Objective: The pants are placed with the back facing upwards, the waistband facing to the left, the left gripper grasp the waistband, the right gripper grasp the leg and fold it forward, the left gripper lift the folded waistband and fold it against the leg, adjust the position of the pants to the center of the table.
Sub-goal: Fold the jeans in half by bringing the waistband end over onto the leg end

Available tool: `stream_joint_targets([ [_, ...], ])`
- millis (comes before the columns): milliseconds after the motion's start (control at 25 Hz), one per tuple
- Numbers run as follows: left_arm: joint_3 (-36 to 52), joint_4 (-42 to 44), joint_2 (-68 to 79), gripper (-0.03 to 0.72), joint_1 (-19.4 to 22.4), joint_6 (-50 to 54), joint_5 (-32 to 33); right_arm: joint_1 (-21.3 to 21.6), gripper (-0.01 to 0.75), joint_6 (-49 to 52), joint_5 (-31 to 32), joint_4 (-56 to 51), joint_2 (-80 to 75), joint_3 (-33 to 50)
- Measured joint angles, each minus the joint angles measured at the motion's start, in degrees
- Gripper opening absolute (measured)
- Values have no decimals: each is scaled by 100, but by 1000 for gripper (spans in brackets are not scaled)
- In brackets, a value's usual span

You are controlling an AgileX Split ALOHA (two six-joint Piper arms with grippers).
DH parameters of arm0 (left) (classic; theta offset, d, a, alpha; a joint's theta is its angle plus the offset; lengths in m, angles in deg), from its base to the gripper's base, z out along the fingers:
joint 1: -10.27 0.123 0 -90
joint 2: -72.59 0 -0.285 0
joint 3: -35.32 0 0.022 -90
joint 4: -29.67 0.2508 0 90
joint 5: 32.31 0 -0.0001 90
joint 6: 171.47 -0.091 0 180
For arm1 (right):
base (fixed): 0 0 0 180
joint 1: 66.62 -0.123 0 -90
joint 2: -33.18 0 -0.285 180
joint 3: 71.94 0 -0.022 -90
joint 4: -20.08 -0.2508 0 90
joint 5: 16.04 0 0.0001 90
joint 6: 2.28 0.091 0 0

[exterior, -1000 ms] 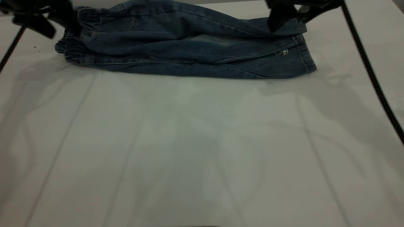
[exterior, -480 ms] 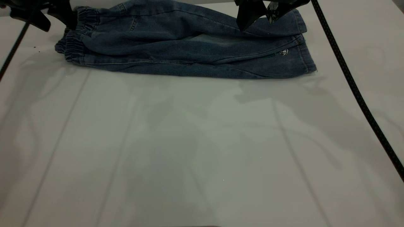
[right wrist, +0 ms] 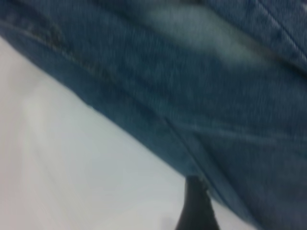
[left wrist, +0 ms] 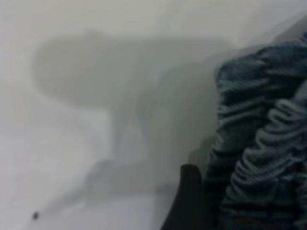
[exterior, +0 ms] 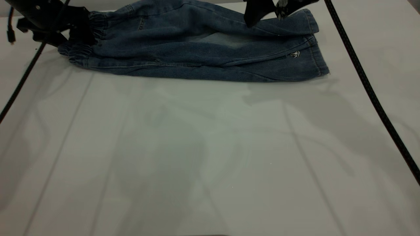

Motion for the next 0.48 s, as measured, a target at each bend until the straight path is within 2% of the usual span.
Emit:
stream_joint_targets([
  [160,-23,-387,95,529,5,-6,-146,-58,435,0,-419,-159,0,0],
  [240,-42,-500,114,500,5,-18,-192,-122,435,0,-707,-199,0,0],
  [360,-48,-584,128,395,5,-18,-186,-226,435,0,-1198,-235,-39,0],
  [480,-48,-630,134,226,-1,-18,-168,-303,435,0,-1668,-269,-176,0],
])
